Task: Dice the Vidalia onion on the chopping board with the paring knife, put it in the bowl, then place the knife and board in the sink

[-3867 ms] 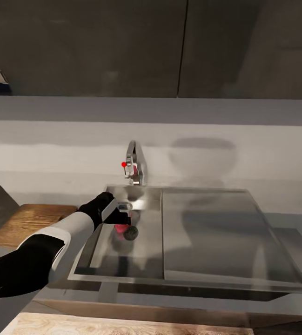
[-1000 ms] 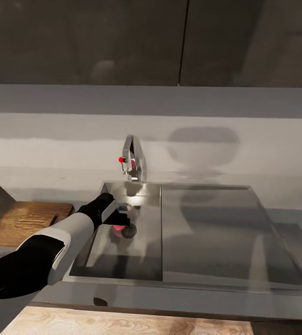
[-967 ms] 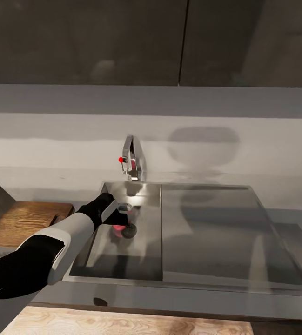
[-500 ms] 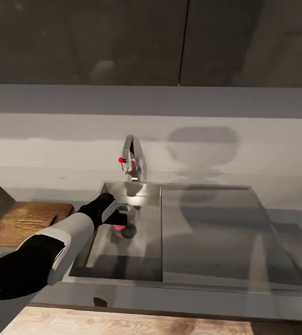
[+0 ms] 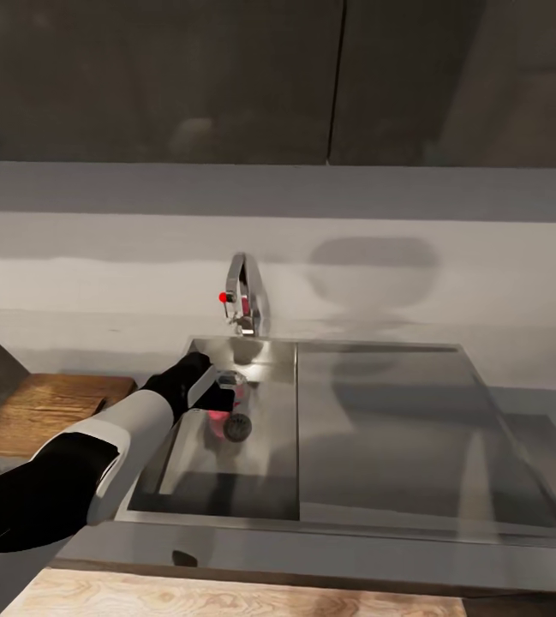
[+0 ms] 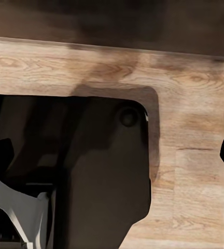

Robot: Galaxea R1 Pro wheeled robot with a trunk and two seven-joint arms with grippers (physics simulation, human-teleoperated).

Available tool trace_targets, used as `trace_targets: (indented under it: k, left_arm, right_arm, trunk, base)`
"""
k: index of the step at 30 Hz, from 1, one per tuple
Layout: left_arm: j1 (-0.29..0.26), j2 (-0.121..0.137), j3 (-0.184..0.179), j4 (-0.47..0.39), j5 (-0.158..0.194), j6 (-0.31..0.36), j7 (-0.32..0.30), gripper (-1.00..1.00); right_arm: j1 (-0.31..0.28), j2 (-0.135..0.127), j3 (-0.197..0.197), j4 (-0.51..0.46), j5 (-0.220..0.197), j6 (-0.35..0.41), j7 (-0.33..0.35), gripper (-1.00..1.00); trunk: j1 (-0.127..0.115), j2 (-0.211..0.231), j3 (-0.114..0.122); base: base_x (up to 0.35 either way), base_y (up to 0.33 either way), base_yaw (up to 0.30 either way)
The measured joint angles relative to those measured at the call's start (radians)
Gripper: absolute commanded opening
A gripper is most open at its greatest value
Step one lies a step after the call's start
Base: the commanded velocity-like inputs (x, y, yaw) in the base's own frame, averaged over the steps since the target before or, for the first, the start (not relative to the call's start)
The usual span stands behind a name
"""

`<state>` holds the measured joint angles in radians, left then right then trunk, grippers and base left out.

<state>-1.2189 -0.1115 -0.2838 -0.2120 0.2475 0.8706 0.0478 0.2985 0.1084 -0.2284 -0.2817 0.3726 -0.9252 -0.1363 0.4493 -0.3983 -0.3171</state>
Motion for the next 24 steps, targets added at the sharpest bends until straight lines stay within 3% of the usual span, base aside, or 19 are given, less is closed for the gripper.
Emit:
trace_targets:
  k: [7, 14, 24]
  left_arm:
    - [0.0, 0.001, 0.002, -0.047, 0.001, 0.018, 0.001, -1.0]
    - [0.001, 0.005, 0.0, -0.192, 0.003, 0.132, 0.001, -1.0]
    - [0.009, 0.008, -0.002, -0.273, 0.007, 0.149, 0.0, -1.0]
  right_arm:
    - [0.0, 0.0, -0.001, 0.0, 0.0, 0.0, 0.0, 1.0]
    - [0.0, 0.0, -0.003, -0.001, 0.001, 0.0, 0.0, 1.0]
    - [0.0, -0.001, -0.003, -0.007, 0.001, 0.0, 0.0, 1.0]
  trunk:
    - [0.0, 0.0, 0.011]
    - [0.0, 0.0, 0.022]
    - [0.0, 0.0, 0.034]
  base:
    - [0.0, 0.0, 0.0]
    - [0.0, 0.0, 0.0]
    - [0.0, 0.0, 0.0]
